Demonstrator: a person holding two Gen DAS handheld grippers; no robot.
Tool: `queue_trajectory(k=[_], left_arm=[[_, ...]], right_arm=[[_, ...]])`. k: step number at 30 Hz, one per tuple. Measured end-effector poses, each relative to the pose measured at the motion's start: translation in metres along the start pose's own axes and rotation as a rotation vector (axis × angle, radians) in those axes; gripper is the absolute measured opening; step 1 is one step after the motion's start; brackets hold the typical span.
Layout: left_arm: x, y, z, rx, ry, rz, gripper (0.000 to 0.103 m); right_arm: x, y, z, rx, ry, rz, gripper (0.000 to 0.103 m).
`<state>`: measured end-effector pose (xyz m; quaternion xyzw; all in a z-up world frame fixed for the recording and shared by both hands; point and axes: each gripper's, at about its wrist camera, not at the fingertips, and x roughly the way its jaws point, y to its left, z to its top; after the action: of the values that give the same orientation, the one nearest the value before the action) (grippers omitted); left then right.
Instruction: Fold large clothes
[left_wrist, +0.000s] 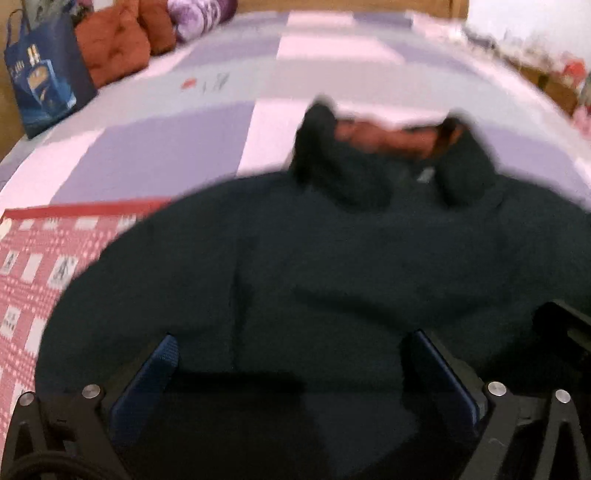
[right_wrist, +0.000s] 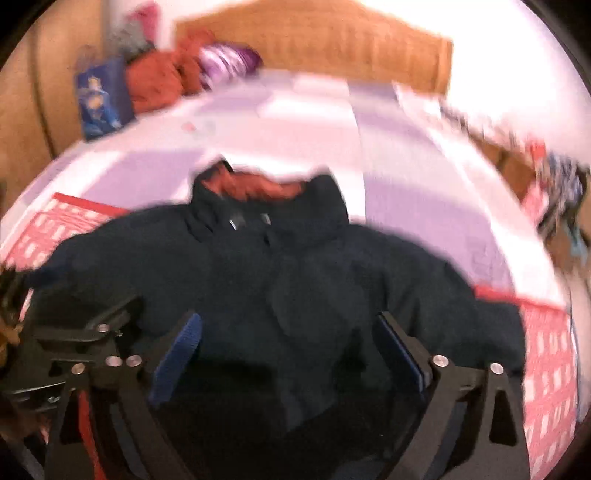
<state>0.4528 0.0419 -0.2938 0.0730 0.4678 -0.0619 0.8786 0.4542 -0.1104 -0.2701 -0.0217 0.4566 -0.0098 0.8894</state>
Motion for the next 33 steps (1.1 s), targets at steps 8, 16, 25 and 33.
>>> queue_trajectory(k=[8, 16, 25, 33], left_arm=[[0.015, 0.059, -0.01, -0.007, -0.008, 0.105, 0.103], [0.019, 0.099, -0.02, -0.053, 0.05, 0.178, 0.103], [-0.064, 0.032, -0.043, 0.034, -0.129, 0.025, 0.103], [-0.033, -0.005, -0.066, 0.097, -0.064, -0.002, 0.103]], right_arm=[[0.033, -0.077, -0.031, 0.024, 0.096, -0.123, 0.103], [0.035, -0.114, -0.045, 0.058, 0.099, -0.038, 0.103], [-0.052, -0.085, -0.054, -0.007, -0.119, -0.059, 0.103], [-0.035, 0.0, -0.096, -0.22, 0.002, -0.08, 0.102]])
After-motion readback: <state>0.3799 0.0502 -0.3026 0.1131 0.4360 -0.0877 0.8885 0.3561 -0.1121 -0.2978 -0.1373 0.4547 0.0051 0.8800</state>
